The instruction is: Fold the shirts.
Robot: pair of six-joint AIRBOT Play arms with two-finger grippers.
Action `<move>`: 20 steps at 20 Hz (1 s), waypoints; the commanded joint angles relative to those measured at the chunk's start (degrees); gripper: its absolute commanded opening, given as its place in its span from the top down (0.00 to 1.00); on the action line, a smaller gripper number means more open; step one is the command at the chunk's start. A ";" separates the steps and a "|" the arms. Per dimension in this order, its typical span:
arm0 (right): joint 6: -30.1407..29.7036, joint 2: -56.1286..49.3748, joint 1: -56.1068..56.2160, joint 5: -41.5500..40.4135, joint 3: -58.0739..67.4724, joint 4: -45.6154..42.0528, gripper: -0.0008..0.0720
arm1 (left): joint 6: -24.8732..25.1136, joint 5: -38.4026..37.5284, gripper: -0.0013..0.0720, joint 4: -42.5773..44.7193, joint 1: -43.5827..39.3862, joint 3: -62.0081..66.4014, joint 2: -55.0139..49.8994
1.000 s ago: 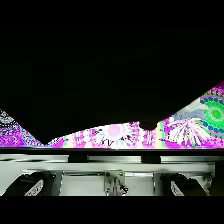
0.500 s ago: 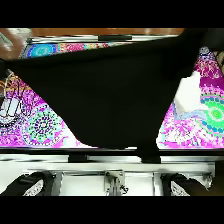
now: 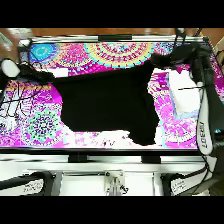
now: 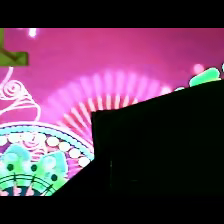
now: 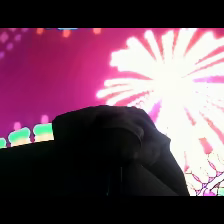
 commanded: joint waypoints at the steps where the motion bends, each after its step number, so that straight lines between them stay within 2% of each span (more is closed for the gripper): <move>1: 5.22 -5.97 0.04 -0.72 -0.04 2.23 0.85 | -0.42 1.88 0.93 -10.71 0.15 -0.20 -7.85; 2: 5.14 -5.84 0.02 -1.90 0.07 2.93 0.63 | -0.42 1.53 0.90 -13.46 0.17 -0.17 -8.72; 3: 4.39 -5.20 -0.42 -3.74 0.68 3.23 0.26 | -0.87 0.81 0.72 -15.45 0.46 -0.02 -8.85; 4: 1.31 -3.96 -1.05 -6.60 1.75 3.08 0.17 | -1.60 -1.38 0.38 -16.57 1.11 0.96 -8.68; 5: -1.77 -2.34 -1.97 -9.68 2.73 2.45 0.17 | -1.31 -6.10 0.07 -16.50 2.19 3.10 -8.61; 8: -6.93 3.91 -6.56 -21.64 3.23 -5.66 0.17 | 2.56 -22.91 0.10 -15.50 7.37 7.41 -8.24; 9: -7.02 5.05 -8.74 -27.41 3.21 -9.27 0.17 | 3.63 -28.11 0.26 -15.32 9.33 6.69 -7.91; 10: -7.72 5.62 -11.21 -32.89 2.73 -9.62 0.19 | 4.48 -31.58 0.35 -15.50 10.84 4.76 -7.37; 11: -8.87 6.10 -13.94 -37.88 1.18 -7.02 0.19 | 5.40 -32.87 0.35 -16.04 11.87 1.03 -6.14; 12: -9.90 6.84 -16.87 -41.13 -1.86 -2.51 0.19 | 5.79 -32.15 0.32 -16.55 12.37 -4.04 -4.37; 13: -10.10 7.87 -19.47 -42.25 -5.86 1.77 0.19 | 6.05 -30.38 0.17 -17.18 12.46 -9.25 -2.64; 14: -10.10 8.85 -21.38 -41.94 -9.81 4.33 0.19 | 6.93 -27.80 0.06 -18.86 12.46 -14.56 -0.94; 15: -10.10 9.75 -22.91 -40.72 -13.88 5.49 0.18 | 8.92 -24.76 0.06 -21.35 12.46 -19.98 0.61; 17: -10.25 10.45 -24.24 -38.97 -19.45 5.77 0.19 | 9.53 -19.21 0.09 -26.03 12.44 -27.98 1.95; 19: -11.32 10.45 -24.22 -36.79 -22.53 5.86 0.18 | 10.08 -14.27 0.21 -31.34 12.41 -32.94 1.40; 20: -11.58 10.45 -24.11 -35.71 -23.41 5.92 0.18 | 10.71 -11.02 0.21 -33.48 12.22 -34.58 1.16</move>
